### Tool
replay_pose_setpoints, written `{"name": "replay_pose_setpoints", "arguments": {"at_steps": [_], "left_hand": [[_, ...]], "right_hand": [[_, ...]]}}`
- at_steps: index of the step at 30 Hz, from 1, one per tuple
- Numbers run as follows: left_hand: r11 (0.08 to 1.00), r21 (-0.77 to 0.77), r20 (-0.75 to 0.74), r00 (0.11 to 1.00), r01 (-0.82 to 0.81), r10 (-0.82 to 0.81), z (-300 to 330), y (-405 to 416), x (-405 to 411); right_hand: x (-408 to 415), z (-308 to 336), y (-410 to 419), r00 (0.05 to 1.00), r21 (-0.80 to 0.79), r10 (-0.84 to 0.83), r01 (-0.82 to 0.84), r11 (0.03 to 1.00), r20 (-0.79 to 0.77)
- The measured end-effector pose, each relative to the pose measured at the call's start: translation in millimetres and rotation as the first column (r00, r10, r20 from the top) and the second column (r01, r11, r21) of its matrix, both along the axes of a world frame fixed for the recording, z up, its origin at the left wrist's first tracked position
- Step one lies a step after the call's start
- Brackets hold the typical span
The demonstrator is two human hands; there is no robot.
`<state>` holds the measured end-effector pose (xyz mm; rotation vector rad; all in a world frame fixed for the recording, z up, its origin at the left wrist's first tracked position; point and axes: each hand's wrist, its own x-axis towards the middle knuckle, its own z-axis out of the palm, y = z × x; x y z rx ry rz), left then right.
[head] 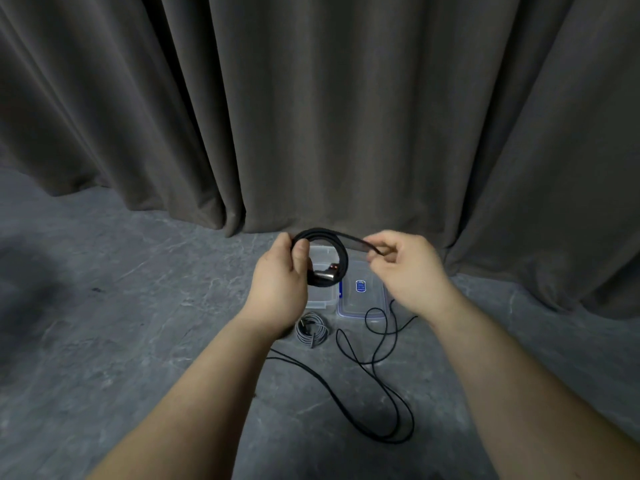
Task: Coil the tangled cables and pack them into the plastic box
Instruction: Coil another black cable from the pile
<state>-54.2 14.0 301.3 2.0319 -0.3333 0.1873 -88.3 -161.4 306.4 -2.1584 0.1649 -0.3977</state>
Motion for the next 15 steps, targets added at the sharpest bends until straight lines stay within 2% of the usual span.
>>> {"name": "replay_pose_setpoints", "arguments": {"at_steps": [4, 6, 7, 9, 11, 13, 15], "left_hand": [[0.997, -0.072, -0.039, 0.999, 0.021, -0.024, 0, 0, 1], [0.996, -0.073, -0.046, 0.998, 0.050, -0.053, -1, -1, 0], [0.995, -0.074, -0.048, 0.996, 0.065, -0.069, -1, -1, -1], [0.992, -0.074, -0.051, 0.993, 0.100, -0.104, -2, -2, -2], [0.988, -0.076, -0.058, 0.988, 0.137, -0.142, -2, -2, -3], [0.983, -0.074, -0.071, 0.982, 0.169, -0.174, -3, -3, -4], [0.978, -0.074, -0.087, 0.976, 0.194, -0.200, -4, -5, -4]], "right_hand": [[-1, -3, -8, 0.975, -0.338, -0.210, 0.174, 0.925, -0.072], [1, -4, -10, 0.958, -0.346, -0.284, 0.256, 0.902, -0.031], [2, -2, -10, 0.954, -0.242, -0.300, 0.290, 0.926, -0.003], [6, 1, -7, 0.954, 0.177, -0.299, 0.288, 0.941, 0.037], [8, 7, -4, 0.956, 0.559, -0.288, 0.207, 0.803, 0.059], [7, 11, -2, 0.960, 0.708, -0.274, 0.150, 0.690, 0.064], [8, 13, -1, 0.971, 0.761, -0.236, 0.121, 0.637, 0.043]]}}
